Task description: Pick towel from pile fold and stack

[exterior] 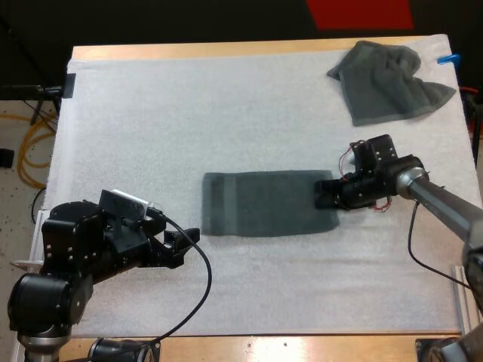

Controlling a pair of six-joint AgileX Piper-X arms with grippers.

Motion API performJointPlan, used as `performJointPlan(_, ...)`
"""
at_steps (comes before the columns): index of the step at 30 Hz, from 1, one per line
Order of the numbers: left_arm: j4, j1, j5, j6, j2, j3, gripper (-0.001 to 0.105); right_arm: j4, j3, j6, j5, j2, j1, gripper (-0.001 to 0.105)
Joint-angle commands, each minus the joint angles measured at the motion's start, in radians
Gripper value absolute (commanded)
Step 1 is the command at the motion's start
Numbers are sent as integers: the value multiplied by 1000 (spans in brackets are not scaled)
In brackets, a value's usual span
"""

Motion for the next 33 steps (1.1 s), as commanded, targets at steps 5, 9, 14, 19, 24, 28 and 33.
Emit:
performJointPlan(5,3,-5,10,-12,0,-5,70,134,1,-130,270,-104,-1,1)
performJointPlan(9,3,-5,10,-16,0,-5,70,203,1,-219,496,-161,-1,1)
performJointPlan(14,3,-5,10,-16,0,-5,70,257,-9,-322,731,-216,-1,1)
performJointPlan(19,3,-5,10,-18,0,-5,70,309,-59,-333,743,-219,11,1)
performJointPlan(24,3,-5,10,-19,0,-5,70,336,-104,-304,729,-216,84,1)
performJointPlan(28,3,-5,12,-19,0,-5,70,304,-113,-205,641,-210,147,1)
performJointPlan(33,5,-5,12,-19,0,-5,70,243,-122,-58,464,-158,191,1)
